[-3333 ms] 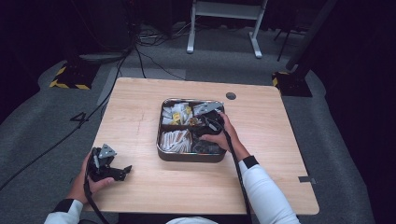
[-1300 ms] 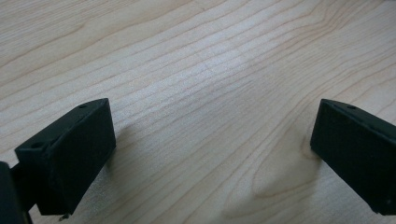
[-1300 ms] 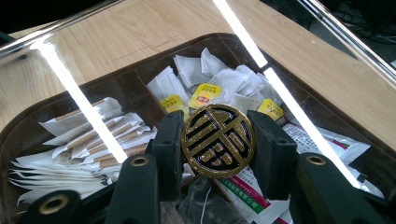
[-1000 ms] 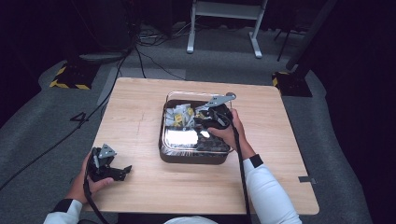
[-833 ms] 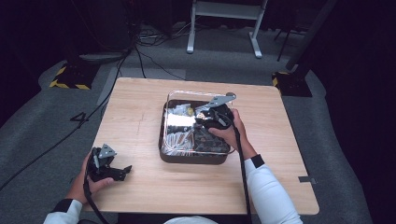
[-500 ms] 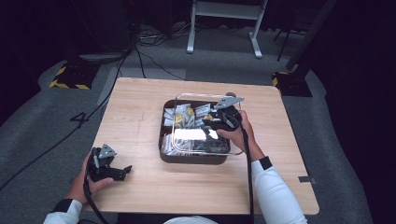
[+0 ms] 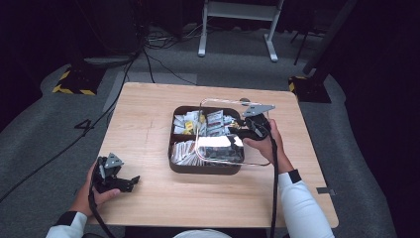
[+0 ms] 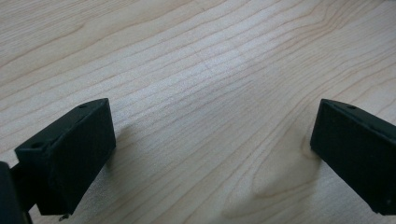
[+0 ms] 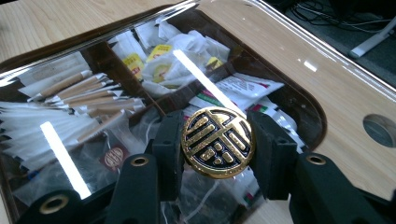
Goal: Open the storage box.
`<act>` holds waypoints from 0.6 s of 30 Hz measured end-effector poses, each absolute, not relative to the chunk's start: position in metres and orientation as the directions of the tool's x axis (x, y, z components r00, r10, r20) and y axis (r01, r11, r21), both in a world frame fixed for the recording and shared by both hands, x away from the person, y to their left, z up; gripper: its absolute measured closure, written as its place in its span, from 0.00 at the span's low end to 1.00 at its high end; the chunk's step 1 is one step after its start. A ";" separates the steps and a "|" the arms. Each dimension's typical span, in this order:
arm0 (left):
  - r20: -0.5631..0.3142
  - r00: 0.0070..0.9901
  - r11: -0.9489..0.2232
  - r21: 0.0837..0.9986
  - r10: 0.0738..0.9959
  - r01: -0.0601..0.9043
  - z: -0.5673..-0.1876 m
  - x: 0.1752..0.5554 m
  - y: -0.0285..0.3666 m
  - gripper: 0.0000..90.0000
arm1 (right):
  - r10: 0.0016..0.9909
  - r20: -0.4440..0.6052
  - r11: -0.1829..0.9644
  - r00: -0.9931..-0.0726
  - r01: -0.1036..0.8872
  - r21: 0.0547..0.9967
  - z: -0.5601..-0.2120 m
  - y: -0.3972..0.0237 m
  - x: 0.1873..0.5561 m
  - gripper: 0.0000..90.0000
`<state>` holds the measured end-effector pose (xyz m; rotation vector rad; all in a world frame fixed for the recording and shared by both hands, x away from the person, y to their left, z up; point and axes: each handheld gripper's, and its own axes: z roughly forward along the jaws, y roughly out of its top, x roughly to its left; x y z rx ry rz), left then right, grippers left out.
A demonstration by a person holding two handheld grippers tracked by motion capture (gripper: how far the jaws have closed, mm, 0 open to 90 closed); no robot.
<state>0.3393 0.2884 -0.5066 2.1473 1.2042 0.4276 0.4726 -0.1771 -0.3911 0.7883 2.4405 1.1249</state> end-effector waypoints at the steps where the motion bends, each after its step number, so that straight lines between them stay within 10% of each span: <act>1: -0.024 0.529 -0.382 0.663 0.848 0.643 -0.507 0.339 0.288 0.00 | 0.614 -0.071 0.528 -0.786 0.343 0.777 -0.391 -0.182 0.472 0.65; 18: -0.024 0.529 -0.382 0.664 0.848 0.643 -0.507 0.339 0.288 0.00 | 0.651 -0.074 0.504 -0.755 0.357 0.786 -0.388 -0.220 0.467 0.65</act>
